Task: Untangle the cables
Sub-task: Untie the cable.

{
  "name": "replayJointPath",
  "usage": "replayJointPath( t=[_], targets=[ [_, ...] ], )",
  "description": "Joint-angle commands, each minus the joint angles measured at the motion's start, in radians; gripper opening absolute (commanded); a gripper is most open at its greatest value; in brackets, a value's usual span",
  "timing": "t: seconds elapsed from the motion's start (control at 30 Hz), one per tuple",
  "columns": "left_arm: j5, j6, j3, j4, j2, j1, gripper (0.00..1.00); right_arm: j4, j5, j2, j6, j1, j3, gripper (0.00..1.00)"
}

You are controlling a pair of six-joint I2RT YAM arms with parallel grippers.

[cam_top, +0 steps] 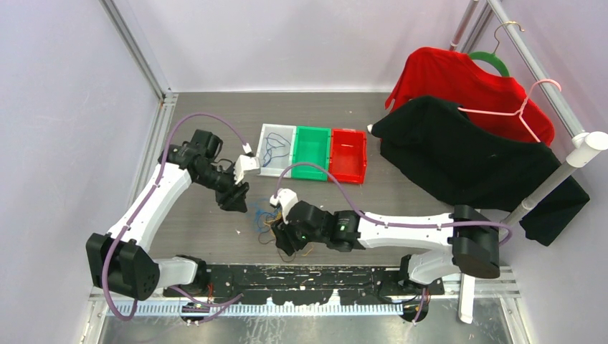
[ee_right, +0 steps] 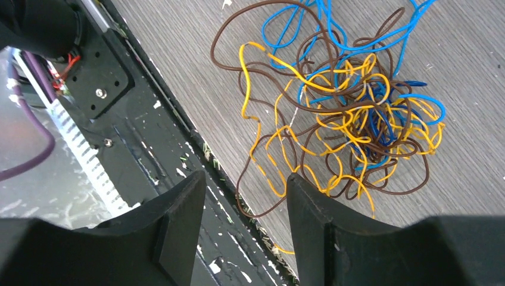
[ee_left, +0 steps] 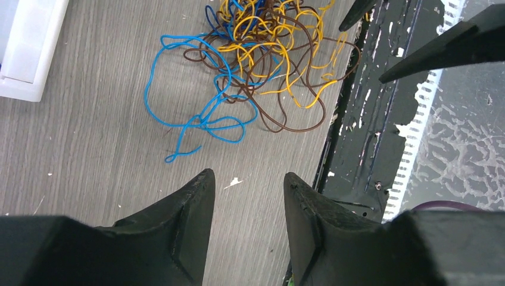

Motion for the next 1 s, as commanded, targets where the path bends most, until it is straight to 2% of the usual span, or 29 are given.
replayJointPath(
  t=[0.0,0.3,0.6,0.63,0.73,0.77,0.87,0.97],
  targets=[
    [0.003,0.015,0.020,-0.004,-0.020,-0.001,0.47,0.086,0.106,0.025,-0.091,0.046,0.070,0.57],
    [-0.006,-0.029,0.030,0.015,-0.027,0.000,0.46,0.145,0.138,0.142,-0.148,0.057,0.114,0.49],
    [-0.005,-0.034,0.035,0.027,-0.047,0.000,0.46,0.095,0.177,0.238,-0.155,0.054,0.170,0.40],
    [-0.003,-0.039,0.038,0.027,-0.047,0.000,0.46,0.096,0.178,0.242,-0.155,0.054,0.171,0.35],
    [0.000,-0.048,0.044,0.028,-0.046,0.000,0.46,0.109,0.182,0.229,-0.150,0.054,0.162,0.05],
    [0.002,-0.048,0.045,0.027,-0.049,-0.001,0.46,0.112,0.181,0.206,-0.149,0.054,0.159,0.02],
    [0.002,-0.044,0.042,0.026,-0.057,0.000,0.46,0.114,0.147,0.099,-0.137,0.043,0.149,0.01],
    [0.027,-0.017,0.030,0.022,-0.078,-0.001,0.48,0.139,0.034,-0.052,-0.086,-0.023,0.125,0.01]
  ],
)
